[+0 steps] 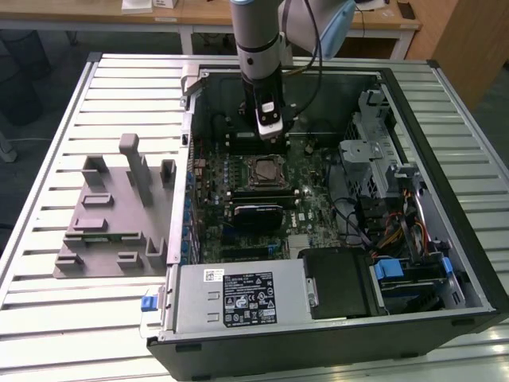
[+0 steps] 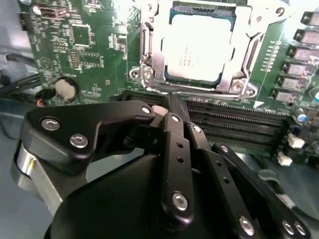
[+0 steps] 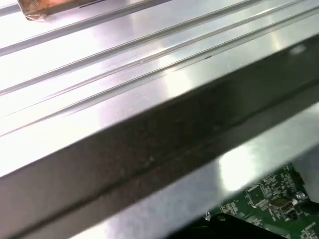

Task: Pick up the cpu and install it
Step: 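Install the first cpu locking lever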

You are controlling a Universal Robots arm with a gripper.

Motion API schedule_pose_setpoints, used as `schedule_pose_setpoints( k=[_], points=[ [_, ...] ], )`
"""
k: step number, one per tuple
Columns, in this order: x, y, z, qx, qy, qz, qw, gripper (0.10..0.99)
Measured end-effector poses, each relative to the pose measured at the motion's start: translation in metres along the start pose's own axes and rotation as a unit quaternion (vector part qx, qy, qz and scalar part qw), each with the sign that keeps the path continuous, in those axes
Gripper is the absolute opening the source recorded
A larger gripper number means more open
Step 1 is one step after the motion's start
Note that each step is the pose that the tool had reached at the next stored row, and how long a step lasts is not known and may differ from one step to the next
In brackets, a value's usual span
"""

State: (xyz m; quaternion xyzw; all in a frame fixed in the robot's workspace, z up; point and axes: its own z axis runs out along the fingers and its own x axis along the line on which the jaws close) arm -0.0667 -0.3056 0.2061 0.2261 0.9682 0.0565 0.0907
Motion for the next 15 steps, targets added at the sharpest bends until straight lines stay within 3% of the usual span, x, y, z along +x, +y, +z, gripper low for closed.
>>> schedule_pose_setpoints(
  k=[5, 11, 13, 15],
  points=[
    [-0.0017, 0.0017, -0.0110, 0.0001, 0.0000, 0.000, 1.0000, 0.106],
    [-0.0021, 0.0019, -0.0113, 0.0005, 0.0002, 0.000, 1.0000, 0.106],
    [-0.0032, 0.0020, -0.0110, 0.0039, 0.0008, 0.000, 1.0000, 0.106],
    [-0.0042, 0.0019, -0.0106, 0.0106, -0.0008, -0.002, 0.9999, 0.106]
  ],
)
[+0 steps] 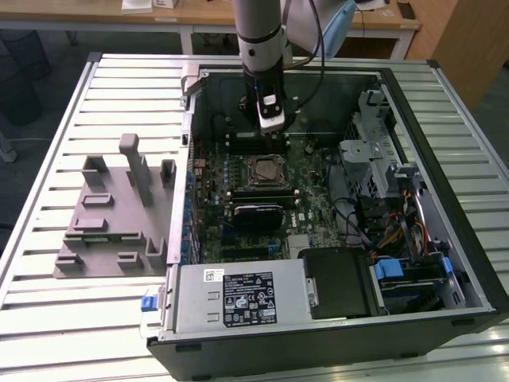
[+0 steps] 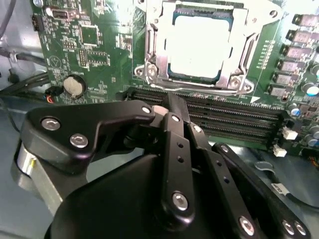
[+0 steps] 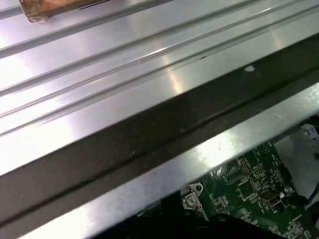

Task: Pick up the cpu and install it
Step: 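Install the first cpu locking lever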

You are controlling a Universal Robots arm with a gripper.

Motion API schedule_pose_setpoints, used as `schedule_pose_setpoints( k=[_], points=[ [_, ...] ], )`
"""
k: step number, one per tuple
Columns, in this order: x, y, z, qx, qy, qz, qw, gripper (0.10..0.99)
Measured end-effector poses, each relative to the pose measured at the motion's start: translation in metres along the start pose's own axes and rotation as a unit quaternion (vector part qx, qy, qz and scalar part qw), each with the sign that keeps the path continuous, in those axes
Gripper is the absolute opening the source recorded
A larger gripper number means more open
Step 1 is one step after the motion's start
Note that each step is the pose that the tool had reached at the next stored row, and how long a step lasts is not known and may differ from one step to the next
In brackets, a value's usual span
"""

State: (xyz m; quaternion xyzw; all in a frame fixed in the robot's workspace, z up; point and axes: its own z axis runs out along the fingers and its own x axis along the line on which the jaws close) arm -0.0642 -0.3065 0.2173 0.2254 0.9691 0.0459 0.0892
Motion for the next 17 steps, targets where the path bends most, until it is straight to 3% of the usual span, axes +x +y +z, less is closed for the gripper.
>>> schedule_pose_setpoints(
  k=[3, 6, 7, 8, 9, 11, 17],
  points=[
    [-0.0023, -0.0006, 0.0004, 0.0150, -0.0046, -0.003, 0.9999, 0.106],
    [-0.0053, -0.0037, 0.0007, 0.0246, -0.0062, -0.005, 0.9997, 0.106],
    [-0.0062, -0.0050, 0.0009, 0.0273, -0.0047, -0.005, 0.9996, 0.106],
    [-0.0090, -0.0094, 0.0017, 0.0381, 0.0048, -0.006, 0.9992, 0.106],
    [-0.0096, -0.0106, 0.0018, 0.0408, 0.0078, -0.007, 0.9991, 0.106],
    [-0.0110, -0.0138, 0.0023, 0.0442, 0.0120, -0.007, 0.9989, 0.106],
    [-0.0156, -0.0235, 0.0027, 0.0456, 0.0135, -0.008, 0.9988, 0.106]
  ],
)
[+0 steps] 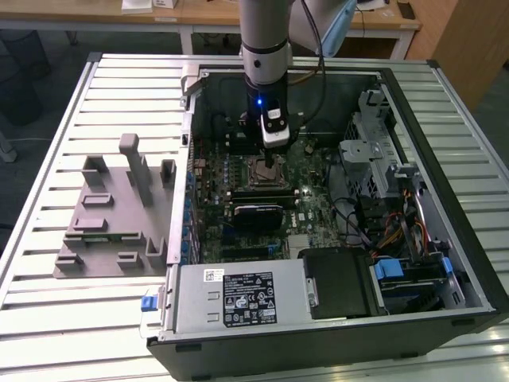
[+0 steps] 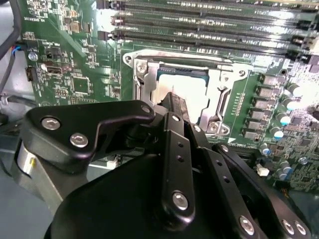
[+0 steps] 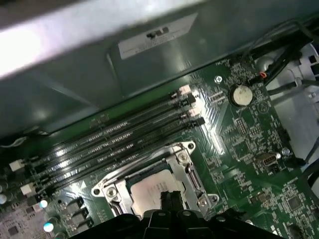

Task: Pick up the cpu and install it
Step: 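Install the first cpu locking lever, then install the second cpu locking lever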

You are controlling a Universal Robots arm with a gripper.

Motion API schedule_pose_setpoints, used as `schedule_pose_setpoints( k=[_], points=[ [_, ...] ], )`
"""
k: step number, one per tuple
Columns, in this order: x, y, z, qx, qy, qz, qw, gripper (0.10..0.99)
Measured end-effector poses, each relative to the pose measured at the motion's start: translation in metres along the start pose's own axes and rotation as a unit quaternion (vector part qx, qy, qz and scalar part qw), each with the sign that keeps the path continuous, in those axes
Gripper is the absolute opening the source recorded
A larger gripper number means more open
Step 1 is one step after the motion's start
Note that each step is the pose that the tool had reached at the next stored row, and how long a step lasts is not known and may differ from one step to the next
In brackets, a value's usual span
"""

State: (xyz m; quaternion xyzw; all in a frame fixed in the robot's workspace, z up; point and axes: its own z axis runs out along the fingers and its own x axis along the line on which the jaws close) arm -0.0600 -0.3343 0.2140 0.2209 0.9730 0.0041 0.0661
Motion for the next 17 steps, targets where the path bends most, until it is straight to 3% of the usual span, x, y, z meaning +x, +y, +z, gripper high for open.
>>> schedule_pose_setpoints(
  k=[5, 9, 17],
  points=[
    [-0.0001, -0.0001, 0.0000, 0.0003, 0.0005, 0.000, 1.0000, 0.106],
    [-0.0007, 0.0002, 0.0014, 0.0088, 0.0185, -0.001, 0.9998, 0.106],
    [-0.0007, 0.0002, 0.0014, 0.0094, 0.0197, -0.001, 0.9998, 0.106]
  ],
)
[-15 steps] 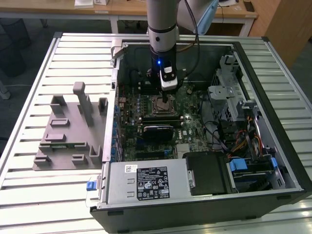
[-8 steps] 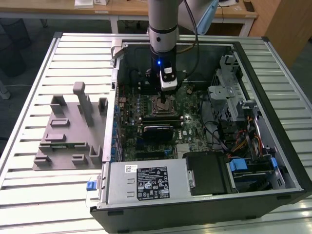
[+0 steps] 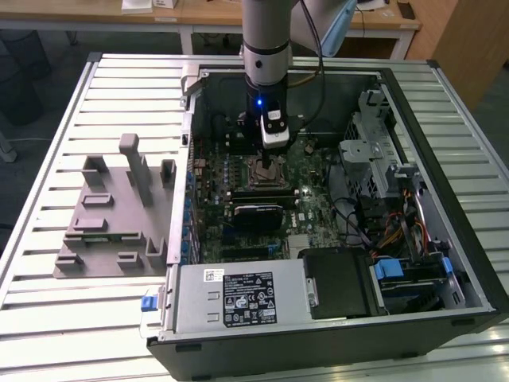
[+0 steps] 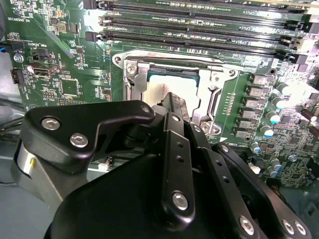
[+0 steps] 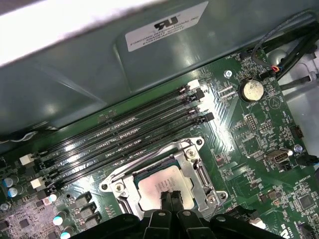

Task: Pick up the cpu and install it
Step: 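Install the second cpu locking lever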

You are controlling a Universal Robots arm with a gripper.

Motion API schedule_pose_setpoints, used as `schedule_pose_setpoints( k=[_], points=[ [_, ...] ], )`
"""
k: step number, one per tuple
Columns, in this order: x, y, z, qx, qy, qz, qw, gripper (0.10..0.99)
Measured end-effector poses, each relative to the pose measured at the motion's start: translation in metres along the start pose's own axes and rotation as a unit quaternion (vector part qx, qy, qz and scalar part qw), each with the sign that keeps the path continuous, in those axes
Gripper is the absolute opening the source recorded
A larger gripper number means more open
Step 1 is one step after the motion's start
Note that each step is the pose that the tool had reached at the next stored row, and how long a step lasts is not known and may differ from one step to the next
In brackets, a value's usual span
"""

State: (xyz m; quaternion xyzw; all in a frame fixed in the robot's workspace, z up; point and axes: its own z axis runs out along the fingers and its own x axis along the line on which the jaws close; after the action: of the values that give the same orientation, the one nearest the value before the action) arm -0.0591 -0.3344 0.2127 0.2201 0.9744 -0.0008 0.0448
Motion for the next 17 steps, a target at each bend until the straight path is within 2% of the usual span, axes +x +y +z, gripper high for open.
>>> schedule_pose_setpoints(
  k=[8, 17],
  points=[
    [-0.0001, 0.0000, -0.0007, 0.0000, 0.0000, 0.000, 1.0000, 0.106],
    [-0.0012, 0.0002, -0.0138, 0.0001, 0.0000, 0.000, 1.0000, 0.106]
  ],
)
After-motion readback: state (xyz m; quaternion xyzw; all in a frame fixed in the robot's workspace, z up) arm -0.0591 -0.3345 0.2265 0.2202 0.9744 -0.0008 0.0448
